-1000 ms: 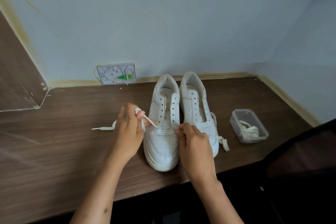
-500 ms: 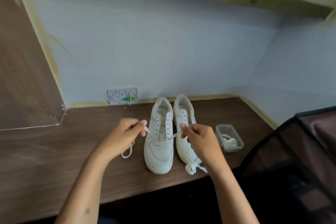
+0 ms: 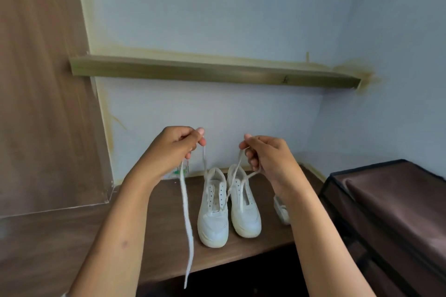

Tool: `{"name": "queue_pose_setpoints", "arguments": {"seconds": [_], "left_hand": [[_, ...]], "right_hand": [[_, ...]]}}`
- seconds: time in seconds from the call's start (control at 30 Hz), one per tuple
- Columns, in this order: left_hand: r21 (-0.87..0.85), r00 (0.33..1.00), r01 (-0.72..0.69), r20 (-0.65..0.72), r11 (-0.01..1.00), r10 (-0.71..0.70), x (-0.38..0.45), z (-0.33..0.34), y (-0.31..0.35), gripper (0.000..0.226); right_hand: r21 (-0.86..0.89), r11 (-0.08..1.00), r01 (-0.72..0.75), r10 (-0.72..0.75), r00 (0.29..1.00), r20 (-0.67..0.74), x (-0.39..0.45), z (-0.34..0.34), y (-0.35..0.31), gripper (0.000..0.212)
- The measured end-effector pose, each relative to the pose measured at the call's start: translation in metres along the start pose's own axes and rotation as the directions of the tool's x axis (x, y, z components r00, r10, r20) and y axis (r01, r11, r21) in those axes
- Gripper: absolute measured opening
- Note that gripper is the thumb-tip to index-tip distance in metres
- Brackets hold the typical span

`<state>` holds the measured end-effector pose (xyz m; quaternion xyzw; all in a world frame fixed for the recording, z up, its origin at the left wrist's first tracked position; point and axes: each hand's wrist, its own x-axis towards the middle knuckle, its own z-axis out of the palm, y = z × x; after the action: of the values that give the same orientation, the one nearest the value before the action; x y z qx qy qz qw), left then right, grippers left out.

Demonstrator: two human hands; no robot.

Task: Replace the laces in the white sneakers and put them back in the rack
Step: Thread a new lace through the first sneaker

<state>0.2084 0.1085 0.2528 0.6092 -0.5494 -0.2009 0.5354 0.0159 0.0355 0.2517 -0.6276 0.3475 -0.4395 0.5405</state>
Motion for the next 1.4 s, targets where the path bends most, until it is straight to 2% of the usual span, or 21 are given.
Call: {"name": "queue_pose_setpoints", "arguments": {"seconds": [0.3,0.63,0.83,1.1,1.27,1.4], "left_hand": [[-0.086,0.992,-0.107,-0.08,0.991,0.1,-0.005,-0.009,0.073,0.029],[-0.233,0.958,-0.267,-0.173,0.935,0.23,-0.014,-0.015,0.129,0.02],[-0.488,0.948,-0.313,-0.106,0.815,0.3,-0.023,-0.019,0.148,0.021],[-0.518,0.911,-0.398,-0.124,0.757,0.394,-0.029,-0.025,0.165,0.024],[-0.459,0.907,-0.418,-0.166,0.784,0.386,-0.033,-0.026,0.168,0.02],[-0.395,0.903,-0.43,-0.182,0.812,0.389,-0.037,-0.025,0.162,0.029]], "right_hand": [[0.033,0.983,0.183,-0.182,0.983,-0.028,-0.029,-0.003,-0.074,0.027],[0.364,0.888,0.281,-0.335,0.938,0.092,-0.055,-0.006,-0.127,0.02],[0.351,0.844,0.405,-0.462,0.882,0.094,-0.069,0.001,-0.14,0.026],[0.261,0.814,0.519,-0.552,0.831,0.068,-0.075,0.004,-0.144,0.027],[0.251,0.82,0.515,-0.543,0.838,0.054,-0.078,0.005,-0.141,0.025],[0.274,0.813,0.513,-0.544,0.838,0.047,-0.079,0.002,-0.137,0.025]]}}
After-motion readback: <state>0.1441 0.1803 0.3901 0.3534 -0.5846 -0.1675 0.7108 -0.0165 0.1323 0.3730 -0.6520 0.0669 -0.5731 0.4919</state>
